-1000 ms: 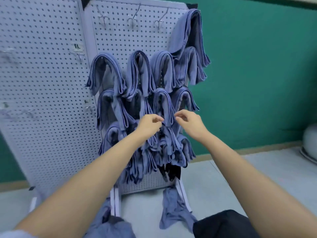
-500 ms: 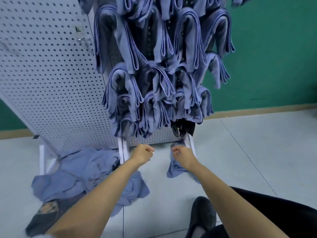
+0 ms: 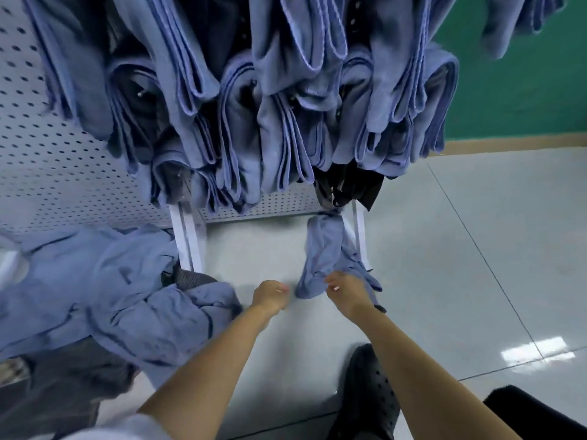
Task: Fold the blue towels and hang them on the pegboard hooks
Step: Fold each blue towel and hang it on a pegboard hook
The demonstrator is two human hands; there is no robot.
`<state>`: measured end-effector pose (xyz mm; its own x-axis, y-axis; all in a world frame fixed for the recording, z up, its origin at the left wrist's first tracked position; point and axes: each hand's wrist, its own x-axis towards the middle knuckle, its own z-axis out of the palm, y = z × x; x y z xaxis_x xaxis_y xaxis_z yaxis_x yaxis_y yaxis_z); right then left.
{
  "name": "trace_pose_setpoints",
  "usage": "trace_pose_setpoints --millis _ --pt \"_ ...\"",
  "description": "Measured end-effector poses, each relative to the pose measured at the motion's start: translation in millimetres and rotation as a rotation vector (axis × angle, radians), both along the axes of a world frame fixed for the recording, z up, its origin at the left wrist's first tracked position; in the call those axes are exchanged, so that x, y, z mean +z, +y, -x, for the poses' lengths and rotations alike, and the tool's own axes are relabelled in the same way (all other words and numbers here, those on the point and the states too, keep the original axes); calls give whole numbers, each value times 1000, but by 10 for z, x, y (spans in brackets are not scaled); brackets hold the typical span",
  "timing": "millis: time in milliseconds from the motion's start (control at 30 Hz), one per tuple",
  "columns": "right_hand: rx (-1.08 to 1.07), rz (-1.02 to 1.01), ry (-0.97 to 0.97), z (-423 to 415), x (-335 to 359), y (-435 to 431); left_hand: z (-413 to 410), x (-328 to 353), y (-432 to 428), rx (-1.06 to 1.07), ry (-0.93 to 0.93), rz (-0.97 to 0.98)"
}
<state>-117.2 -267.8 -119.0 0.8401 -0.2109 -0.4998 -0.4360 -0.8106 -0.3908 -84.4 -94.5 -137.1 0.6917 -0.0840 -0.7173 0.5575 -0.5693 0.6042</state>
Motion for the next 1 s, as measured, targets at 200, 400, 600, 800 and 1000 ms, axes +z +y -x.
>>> trace_pose_setpoints --millis 200,400,600,800,1000 --pt "91 29 -38 -410 -377 -79 -70 -443 -320 -26 -130 -144" --pt "157 169 -149 -600 -707 -184 -126 -706 -612 23 -151 -37" --pt "45 91 -57 -608 -731 -183 -217 -743 -678 57 34 4" --pt "-158 -297 -44 -454 -244 -134 -172 -249 -164 269 77 300" --pt "-309 -631 -128 -223 746 18 -130 920 437 342 -62 342"
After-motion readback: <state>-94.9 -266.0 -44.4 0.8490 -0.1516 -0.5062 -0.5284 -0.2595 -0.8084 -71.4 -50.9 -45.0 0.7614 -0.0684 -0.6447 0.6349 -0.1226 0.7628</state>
